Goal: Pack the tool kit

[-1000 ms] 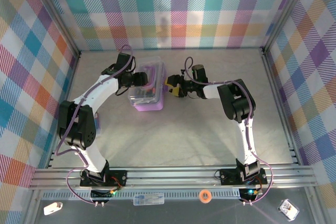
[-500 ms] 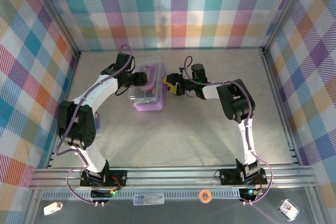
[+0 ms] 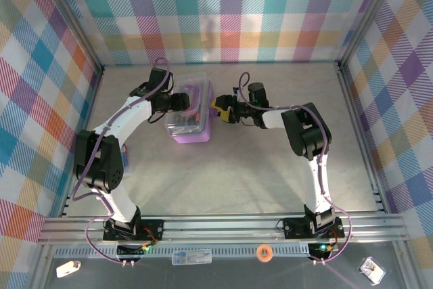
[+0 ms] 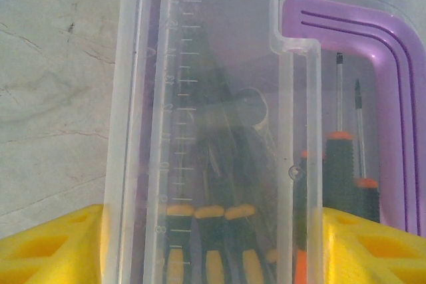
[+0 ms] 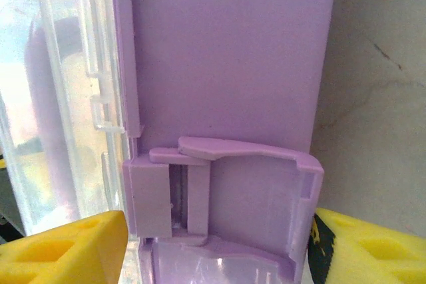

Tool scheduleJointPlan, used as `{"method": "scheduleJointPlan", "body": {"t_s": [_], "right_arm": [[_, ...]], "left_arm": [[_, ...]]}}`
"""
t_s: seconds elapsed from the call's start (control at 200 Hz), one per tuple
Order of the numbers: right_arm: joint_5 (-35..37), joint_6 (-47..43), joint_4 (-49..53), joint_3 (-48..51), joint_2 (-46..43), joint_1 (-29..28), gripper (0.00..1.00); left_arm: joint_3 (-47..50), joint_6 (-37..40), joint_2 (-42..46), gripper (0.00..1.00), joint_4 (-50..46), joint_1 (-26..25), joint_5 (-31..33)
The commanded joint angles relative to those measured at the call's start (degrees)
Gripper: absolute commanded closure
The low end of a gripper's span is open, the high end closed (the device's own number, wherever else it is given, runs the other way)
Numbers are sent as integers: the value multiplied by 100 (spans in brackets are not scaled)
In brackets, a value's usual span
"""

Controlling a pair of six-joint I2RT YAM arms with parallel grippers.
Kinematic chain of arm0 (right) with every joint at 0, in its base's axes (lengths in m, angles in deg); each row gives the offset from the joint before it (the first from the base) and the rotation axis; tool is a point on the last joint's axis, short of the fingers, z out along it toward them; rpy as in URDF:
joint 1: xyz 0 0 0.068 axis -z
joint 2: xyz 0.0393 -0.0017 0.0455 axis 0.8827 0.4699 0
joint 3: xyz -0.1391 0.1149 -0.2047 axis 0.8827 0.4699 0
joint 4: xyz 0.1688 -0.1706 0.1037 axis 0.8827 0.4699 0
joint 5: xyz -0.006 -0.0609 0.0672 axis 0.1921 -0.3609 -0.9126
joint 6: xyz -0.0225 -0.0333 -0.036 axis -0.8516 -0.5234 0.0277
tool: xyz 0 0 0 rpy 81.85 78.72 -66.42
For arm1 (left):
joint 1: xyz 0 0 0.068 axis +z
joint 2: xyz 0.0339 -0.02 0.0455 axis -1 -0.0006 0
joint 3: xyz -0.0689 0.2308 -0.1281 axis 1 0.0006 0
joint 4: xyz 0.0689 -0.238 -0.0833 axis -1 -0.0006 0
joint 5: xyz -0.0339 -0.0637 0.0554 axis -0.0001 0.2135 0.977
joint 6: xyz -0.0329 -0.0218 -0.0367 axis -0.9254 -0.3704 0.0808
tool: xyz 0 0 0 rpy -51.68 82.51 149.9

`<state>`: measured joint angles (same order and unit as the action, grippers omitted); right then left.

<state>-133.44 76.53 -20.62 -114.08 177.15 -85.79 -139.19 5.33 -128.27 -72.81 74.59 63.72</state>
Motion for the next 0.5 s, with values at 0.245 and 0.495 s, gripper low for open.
{"method": "scheduleJointPlan", "body": {"t_s": [0.245,0.495], "right_arm": [[-328,-104,-357,-18,-613,-36,31],[-347,-56,-391,-73,-740,-36,31]], "left_arm": [[488,-417,-588,49,-1499,-26,-404],[488,-469,-657,50,-1484,-122,-409]]}}
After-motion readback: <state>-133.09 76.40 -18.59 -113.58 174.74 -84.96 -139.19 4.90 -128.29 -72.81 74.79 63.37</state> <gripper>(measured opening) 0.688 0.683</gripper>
